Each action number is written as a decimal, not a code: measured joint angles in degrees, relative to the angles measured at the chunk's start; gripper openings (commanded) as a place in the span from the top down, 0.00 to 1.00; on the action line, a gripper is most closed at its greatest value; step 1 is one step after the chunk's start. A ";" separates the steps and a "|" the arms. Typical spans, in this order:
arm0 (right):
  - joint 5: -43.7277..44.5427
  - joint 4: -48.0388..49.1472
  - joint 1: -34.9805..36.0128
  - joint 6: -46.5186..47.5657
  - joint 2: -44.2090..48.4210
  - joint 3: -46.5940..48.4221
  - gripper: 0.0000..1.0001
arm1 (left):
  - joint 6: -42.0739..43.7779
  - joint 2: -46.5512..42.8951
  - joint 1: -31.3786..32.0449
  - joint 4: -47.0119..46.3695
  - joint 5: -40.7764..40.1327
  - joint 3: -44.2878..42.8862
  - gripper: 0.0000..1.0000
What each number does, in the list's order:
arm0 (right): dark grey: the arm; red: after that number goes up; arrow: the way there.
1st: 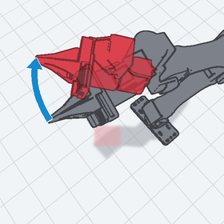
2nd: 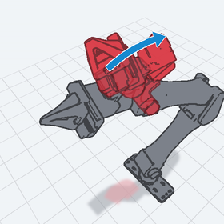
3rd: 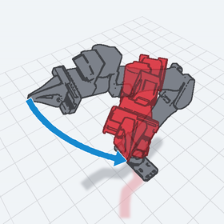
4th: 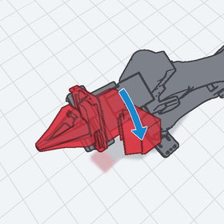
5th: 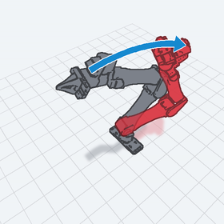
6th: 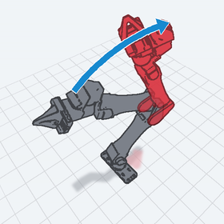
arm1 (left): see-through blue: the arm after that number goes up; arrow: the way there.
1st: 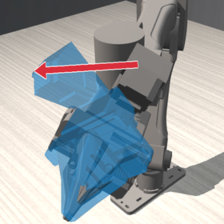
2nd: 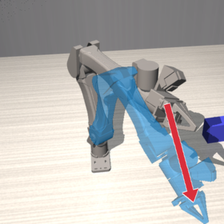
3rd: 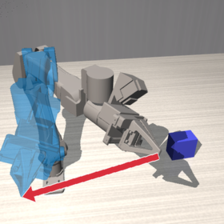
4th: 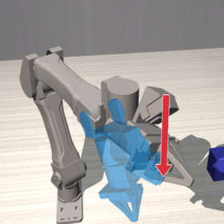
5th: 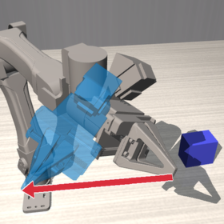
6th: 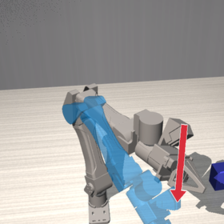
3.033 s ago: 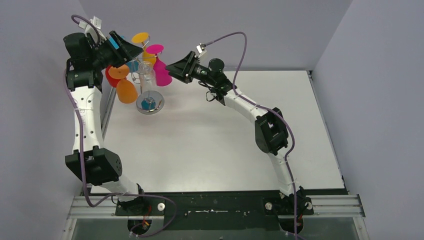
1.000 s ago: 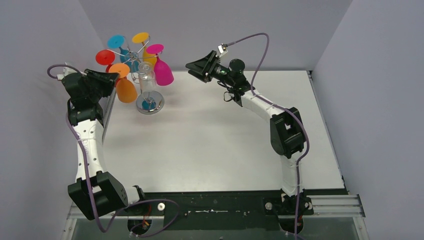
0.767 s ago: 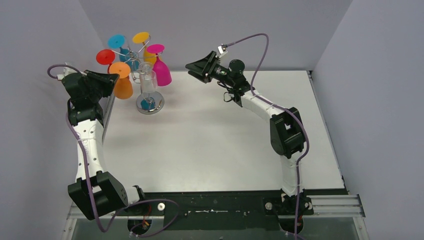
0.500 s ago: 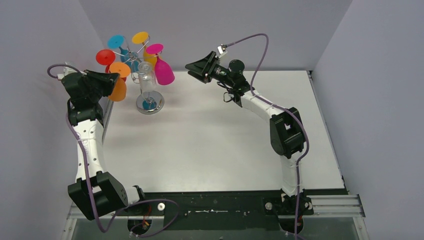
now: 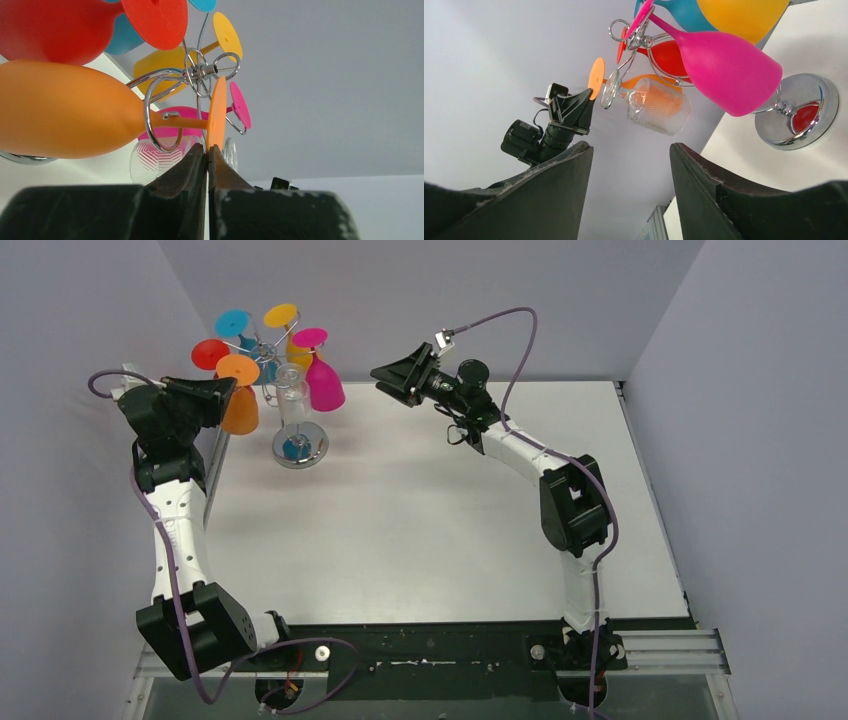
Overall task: Take the wine glass off the wine glass rack
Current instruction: Pick up the wine glass from the wine rack.
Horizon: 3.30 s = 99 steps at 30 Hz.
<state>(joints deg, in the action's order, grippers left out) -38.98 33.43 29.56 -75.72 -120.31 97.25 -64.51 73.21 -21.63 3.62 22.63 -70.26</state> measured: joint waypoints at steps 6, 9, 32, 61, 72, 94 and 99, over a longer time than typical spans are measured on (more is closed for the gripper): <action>0.00 -0.02 -0.24 0.00 0.00 -0.02 0.41 | -1.25 0.00 -0.61 -0.37 0.26 0.20 1.00; 0.00 -0.02 -0.28 0.00 0.00 -0.04 0.41 | -1.05 0.00 -0.68 0.17 0.20 0.20 1.00; -0.02 -0.02 -0.76 -0.02 0.00 -0.04 0.41 | 1.57 -1.38 -2.16 7.08 -2.56 -1.03 1.00; 0.02 0.39 -1.09 -0.24 0.28 -2.16 0.40 | -2.58 3.58 -1.33 -4.52 2.93 -1.46 1.00; 0.20 0.70 -1.09 -0.22 3.32 -3.93 0.40 | -1.73 2.80 -0.11 -4.63 5.29 -1.36 1.00; 2.29 1.36 0.17 2.56 13.25 -15.65 0.39 | -0.61 -2.82 -0.11 -4.76 10.84 5.35 1.00; 2.49 1.31 0.52 3.52 15.34 -17.68 0.38 | 0.09 -5.22 -0.17 -4.20 10.86 7.39 1.00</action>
<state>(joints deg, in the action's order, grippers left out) -36.49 34.74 30.09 -72.20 -104.97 79.57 -64.42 67.99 -21.80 -0.58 33.50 -62.87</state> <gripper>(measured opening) 0.612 0.018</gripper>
